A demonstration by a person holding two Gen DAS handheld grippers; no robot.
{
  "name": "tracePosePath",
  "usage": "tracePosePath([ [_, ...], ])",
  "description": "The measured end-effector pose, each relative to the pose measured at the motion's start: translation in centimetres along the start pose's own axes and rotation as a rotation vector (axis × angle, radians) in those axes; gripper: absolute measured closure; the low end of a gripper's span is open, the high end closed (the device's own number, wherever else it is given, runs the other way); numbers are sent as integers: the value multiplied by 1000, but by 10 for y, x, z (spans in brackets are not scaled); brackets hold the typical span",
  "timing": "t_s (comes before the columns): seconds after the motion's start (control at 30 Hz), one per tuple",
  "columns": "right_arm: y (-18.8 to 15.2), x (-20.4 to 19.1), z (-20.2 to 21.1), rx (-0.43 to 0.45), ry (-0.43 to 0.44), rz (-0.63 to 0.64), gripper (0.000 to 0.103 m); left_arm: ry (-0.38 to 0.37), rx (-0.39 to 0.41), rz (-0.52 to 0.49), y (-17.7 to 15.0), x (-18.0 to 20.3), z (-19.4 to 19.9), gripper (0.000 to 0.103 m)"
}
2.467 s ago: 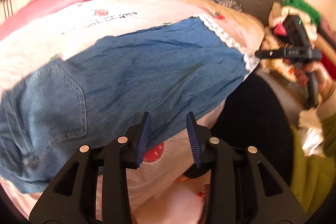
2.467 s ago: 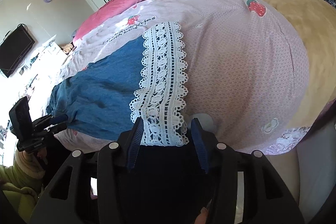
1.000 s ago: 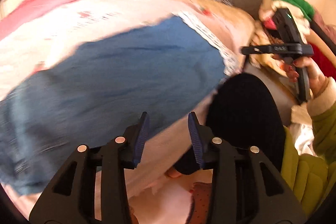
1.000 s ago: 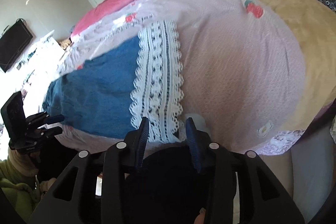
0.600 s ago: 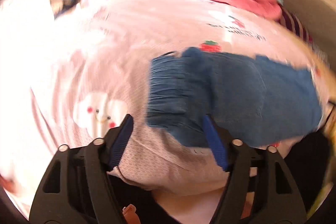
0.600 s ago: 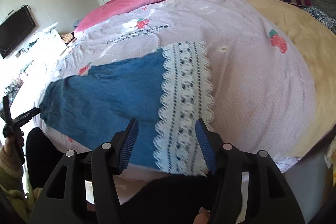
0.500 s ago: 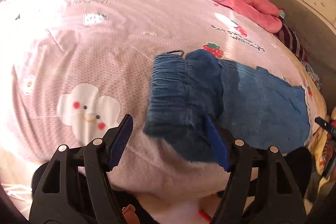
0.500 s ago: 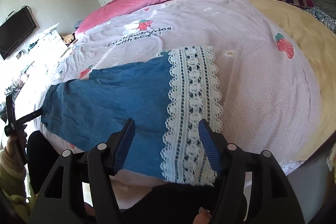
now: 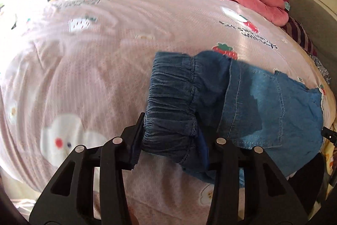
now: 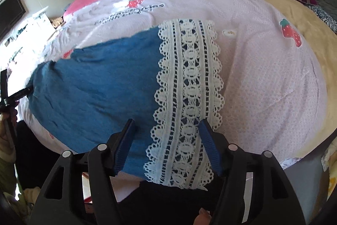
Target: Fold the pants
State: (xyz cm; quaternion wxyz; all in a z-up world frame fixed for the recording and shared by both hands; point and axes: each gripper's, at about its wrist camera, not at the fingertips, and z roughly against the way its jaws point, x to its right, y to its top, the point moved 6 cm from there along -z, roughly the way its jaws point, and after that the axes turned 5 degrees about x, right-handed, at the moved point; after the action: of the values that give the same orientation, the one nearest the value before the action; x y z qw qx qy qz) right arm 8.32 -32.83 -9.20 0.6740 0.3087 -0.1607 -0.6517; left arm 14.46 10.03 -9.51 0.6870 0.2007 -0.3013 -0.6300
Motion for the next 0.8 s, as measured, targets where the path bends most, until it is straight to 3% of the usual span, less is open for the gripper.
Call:
tracePosePath([
  [0.13,5,-5,4,-16,12,-7,32,-30,21,36,-5,-4,14,63],
  [0.2,16,-11,18,20,50,-16,32,-34,50,41,-1,-5,33,60],
  [0.3,43,-36,33,80,153,-2,32,-21,118,-11,9,3,65,54],
  [0.4,76,-84,21,83,221,111,32,-89,142,-89,23,35,72,46],
  [0.53,118,-149,-16,45,296,254,32,-207,106,-219,25,102,54,46],
  [0.63,141,-182,-57,-36,313,316,33,-272,54,-325,9,146,32,46],
  [0.73,148,-205,-87,-114,296,386,43,-300,-10,-376,-20,163,9,46],
  [0.8,149,-216,-103,-161,296,426,45,-287,-30,-390,-31,160,-5,46],
])
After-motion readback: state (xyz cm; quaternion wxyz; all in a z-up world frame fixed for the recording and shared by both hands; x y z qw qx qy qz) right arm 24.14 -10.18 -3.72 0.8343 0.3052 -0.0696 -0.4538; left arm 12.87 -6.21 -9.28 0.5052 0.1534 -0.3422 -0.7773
